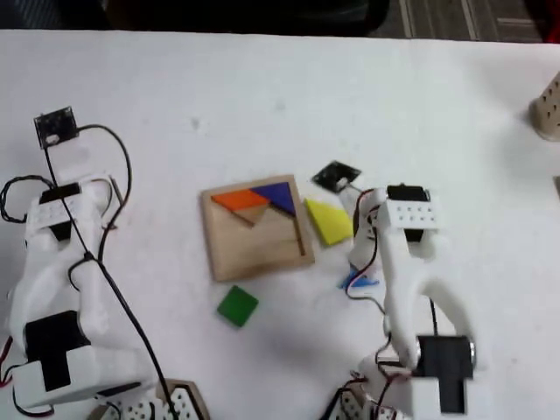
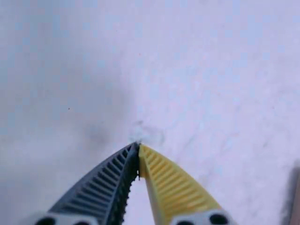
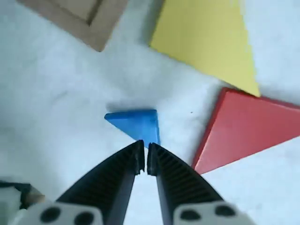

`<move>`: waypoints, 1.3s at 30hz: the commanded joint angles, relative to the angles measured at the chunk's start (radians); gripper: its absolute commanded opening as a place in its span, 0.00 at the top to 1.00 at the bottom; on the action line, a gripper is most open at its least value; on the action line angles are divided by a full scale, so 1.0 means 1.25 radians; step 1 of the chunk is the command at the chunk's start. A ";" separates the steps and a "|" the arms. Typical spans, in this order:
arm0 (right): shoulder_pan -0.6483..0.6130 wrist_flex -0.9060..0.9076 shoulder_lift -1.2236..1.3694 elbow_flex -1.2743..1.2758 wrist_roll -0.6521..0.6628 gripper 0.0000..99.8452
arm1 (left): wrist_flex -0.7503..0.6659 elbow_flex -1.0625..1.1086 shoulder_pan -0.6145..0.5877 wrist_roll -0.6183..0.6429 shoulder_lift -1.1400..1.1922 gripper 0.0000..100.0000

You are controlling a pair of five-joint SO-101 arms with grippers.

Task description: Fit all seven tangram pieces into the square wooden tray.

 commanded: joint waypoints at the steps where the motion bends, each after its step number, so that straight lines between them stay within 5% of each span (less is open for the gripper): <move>1: -0.036 0.012 -0.106 0.037 0.134 0.91 | -0.017 -0.010 0.017 -0.007 -0.004 0.97; 6: -0.077 -0.031 -0.192 0.189 0.244 0.70 | -0.017 -0.010 0.017 -0.009 -0.004 0.97; 9: -0.072 -0.127 -0.207 0.259 0.285 0.66 | -0.017 -0.010 0.017 -0.009 -0.004 0.97; 17: -0.063 -0.321 -0.207 0.358 0.329 0.66 | -0.017 -0.010 0.017 -0.009 -0.004 0.97; 39: -0.064 -0.353 -0.206 0.385 0.419 0.75 | -0.018 -0.010 0.017 -0.009 -0.004 0.97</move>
